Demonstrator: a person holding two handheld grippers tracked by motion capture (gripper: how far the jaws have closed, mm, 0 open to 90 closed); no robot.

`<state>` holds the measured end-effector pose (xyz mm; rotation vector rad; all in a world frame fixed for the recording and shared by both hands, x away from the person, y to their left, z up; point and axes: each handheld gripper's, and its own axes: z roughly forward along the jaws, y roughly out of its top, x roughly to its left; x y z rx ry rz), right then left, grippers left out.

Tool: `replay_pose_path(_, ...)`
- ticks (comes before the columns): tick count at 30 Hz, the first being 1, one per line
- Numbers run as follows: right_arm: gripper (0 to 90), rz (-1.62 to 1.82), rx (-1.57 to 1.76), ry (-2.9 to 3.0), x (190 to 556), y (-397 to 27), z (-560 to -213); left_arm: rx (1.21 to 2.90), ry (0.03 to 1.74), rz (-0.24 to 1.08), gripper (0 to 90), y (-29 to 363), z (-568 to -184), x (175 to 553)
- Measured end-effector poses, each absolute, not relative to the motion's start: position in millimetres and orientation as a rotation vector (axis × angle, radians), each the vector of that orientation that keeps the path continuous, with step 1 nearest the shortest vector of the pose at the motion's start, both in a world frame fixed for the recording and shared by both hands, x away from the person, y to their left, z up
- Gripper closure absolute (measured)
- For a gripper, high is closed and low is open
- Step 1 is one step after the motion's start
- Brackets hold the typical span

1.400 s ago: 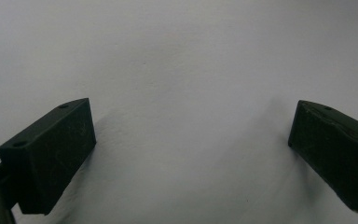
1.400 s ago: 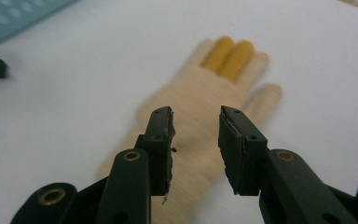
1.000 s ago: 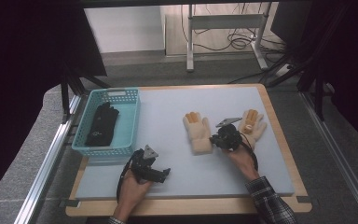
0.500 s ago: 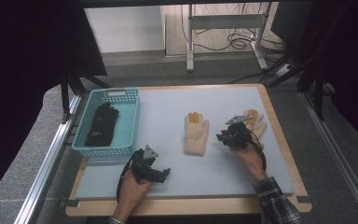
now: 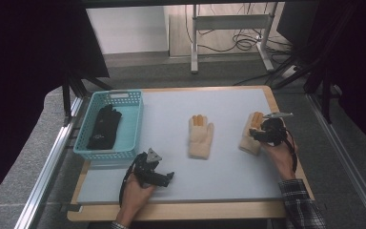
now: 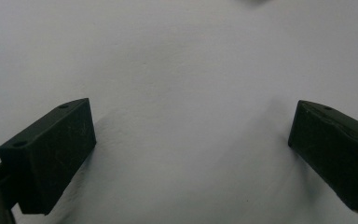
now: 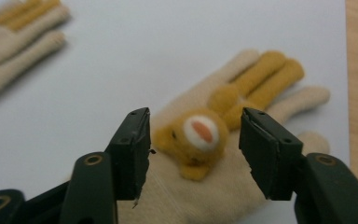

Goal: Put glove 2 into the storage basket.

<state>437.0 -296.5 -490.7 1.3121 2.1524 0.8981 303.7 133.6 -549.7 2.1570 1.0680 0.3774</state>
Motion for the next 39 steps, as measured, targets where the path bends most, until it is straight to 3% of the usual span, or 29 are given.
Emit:
replay_pose_path(7,38.9,0.871,1.336,2.147,447,-300,-515,2.157,1.068,0.377,0.7,134,-550,304)
replay_pose_path(11,55.5,0.918,1.299,2.167,447,-299,-517,2.158,1.067,0.378,0.7,134,-550,304)
replay_pose_path(15,62.3,0.915,1.304,2.16,446,-298,-515,2.157,1.068,0.378,0.8,134,-550,304)
replay_pose_path(31,63.4,1.022,1.21,2.175,428,-282,-483,2.157,1.069,0.377,0.8,134,-550,304)
replay_pose_path(39,63.4,1.145,1.063,2.257,415,-240,-460,2.158,1.068,0.377,0.8,134,-550,304)
